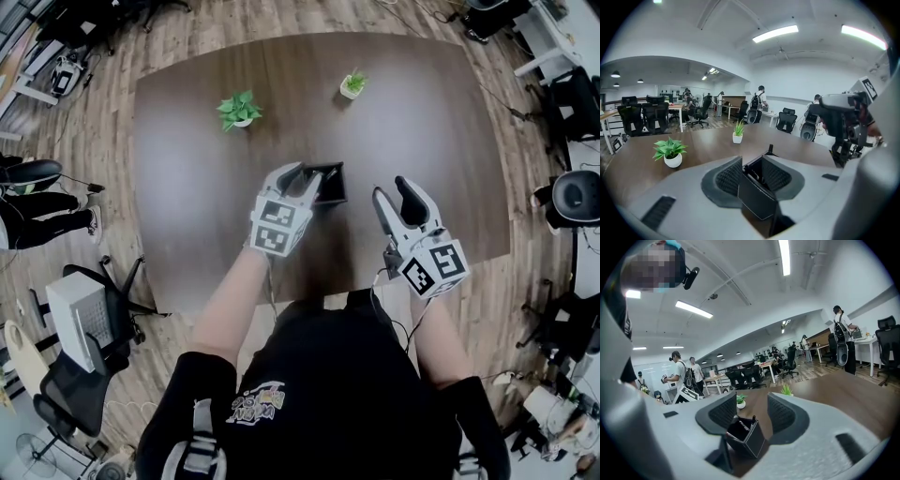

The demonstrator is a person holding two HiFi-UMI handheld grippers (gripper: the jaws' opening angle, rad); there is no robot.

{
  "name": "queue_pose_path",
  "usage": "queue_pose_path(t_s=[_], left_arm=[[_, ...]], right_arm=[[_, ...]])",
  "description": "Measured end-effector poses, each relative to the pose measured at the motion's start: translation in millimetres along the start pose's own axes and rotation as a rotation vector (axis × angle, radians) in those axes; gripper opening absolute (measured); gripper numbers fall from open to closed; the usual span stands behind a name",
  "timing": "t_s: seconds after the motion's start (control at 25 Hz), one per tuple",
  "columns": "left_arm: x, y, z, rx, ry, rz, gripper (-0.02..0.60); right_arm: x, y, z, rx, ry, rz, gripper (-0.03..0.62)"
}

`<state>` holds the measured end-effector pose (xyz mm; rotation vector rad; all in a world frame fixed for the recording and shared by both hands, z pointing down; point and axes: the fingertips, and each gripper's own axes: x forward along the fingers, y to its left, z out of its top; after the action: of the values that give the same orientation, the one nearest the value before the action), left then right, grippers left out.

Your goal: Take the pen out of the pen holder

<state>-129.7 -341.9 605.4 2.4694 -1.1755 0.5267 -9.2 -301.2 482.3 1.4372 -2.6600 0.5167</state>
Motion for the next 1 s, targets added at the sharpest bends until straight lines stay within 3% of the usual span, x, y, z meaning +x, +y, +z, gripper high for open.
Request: queue_pose_path(t_s=[0.44,1.0], left_arm=[[3,11,-2,0.053,-0.002,0.065,0.052],[2,9,0,0.050,-0.012,0.075,0.035]], right_arm=[[1,-7,-1,0.010,0.006,-0.003,0.201],[2,-11,1,0.018,-0.002,-0.007,0.198]])
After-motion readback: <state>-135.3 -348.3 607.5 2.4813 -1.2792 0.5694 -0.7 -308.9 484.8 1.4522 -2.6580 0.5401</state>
